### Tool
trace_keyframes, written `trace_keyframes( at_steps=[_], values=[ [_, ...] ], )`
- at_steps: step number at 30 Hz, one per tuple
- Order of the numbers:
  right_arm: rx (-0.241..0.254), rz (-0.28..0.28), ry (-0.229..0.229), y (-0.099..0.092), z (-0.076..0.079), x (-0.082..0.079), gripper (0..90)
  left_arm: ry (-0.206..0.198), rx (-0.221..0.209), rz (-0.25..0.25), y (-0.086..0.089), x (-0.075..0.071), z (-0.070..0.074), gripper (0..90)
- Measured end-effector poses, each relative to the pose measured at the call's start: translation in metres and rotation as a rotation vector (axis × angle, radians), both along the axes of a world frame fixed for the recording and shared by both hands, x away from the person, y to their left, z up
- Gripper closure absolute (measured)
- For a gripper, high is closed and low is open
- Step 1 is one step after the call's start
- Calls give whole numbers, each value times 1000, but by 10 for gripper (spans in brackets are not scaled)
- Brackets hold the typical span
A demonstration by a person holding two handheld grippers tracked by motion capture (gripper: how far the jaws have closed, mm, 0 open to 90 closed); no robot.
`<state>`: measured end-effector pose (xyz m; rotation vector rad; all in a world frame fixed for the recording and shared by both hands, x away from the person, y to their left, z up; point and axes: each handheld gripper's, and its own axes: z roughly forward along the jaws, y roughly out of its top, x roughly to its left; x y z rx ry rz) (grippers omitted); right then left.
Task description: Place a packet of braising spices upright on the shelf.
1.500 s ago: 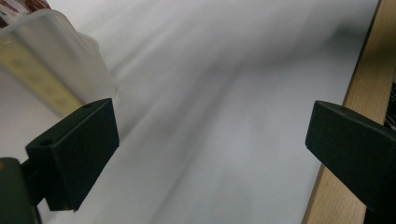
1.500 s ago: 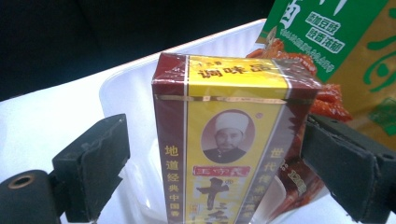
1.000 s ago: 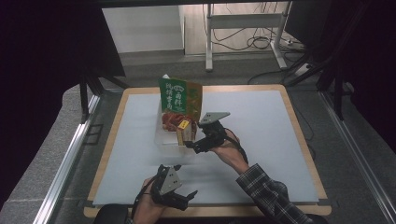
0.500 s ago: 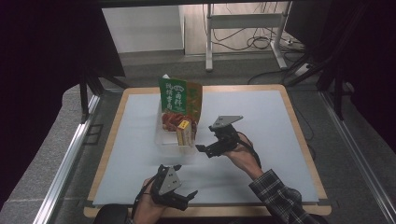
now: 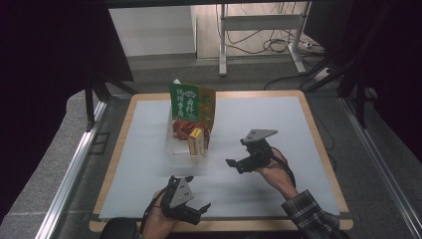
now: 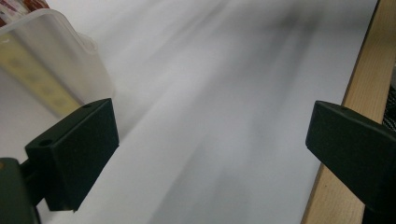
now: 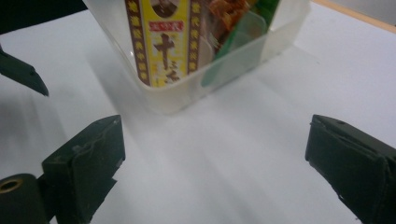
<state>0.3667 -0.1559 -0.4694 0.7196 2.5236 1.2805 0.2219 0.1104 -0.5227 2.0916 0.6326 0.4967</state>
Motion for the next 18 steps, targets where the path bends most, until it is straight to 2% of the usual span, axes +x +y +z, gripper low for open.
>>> trace_keyframes(
  at_steps=[7,18],
  values=[
    [9,-36,3,-20,0,-5,30,1,-4,5,0,0,0,21],
    [-29,-65,-4,-43,-7,-15,25,13,0,6,1,1,-1,21]
  ],
)
